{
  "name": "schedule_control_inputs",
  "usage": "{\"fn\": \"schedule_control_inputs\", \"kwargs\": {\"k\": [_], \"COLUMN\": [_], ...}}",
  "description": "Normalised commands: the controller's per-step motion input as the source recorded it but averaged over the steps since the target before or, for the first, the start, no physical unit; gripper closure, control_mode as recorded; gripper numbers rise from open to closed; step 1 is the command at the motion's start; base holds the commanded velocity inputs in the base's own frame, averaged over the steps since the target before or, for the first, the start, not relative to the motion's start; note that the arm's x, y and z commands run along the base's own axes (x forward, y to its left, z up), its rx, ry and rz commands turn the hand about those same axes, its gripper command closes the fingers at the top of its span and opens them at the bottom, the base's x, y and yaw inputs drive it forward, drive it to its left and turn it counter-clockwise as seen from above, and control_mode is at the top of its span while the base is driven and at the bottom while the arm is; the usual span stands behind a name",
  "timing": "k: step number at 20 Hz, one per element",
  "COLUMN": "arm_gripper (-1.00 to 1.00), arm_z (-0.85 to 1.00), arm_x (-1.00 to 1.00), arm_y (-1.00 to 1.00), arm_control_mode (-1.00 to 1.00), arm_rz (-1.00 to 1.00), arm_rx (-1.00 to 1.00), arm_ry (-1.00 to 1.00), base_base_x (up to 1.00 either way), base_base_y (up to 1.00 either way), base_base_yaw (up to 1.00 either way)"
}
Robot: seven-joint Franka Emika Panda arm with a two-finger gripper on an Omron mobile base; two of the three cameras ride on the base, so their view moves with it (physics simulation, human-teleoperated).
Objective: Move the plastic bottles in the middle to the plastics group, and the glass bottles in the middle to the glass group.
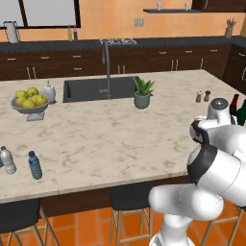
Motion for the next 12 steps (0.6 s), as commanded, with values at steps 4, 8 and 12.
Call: {"fn": "schedule_control_inputs", "kwargs": {"k": [4,8,12], "arm_gripper": [1.00,1.00,1.00], "arm_z": [-0.38,-0.40,-0.37], "arm_x": [0.18,0.01,0.01], "arm_y": [-0.21,-0.30,-0.15], "arm_control_mode": [-1.00,-1.00,-1.00], "arm_rz": [-0.01,0.00,0.00], "arm_rx": [0.04,0.08,0.08], "arm_ry": [0.00,0.00,0.00], "base_base_x": [0.00,0.00,0.00], "base_base_y": [0.00,0.00,0.00], "base_base_yaw": [0.00,0.00,0.00]}}
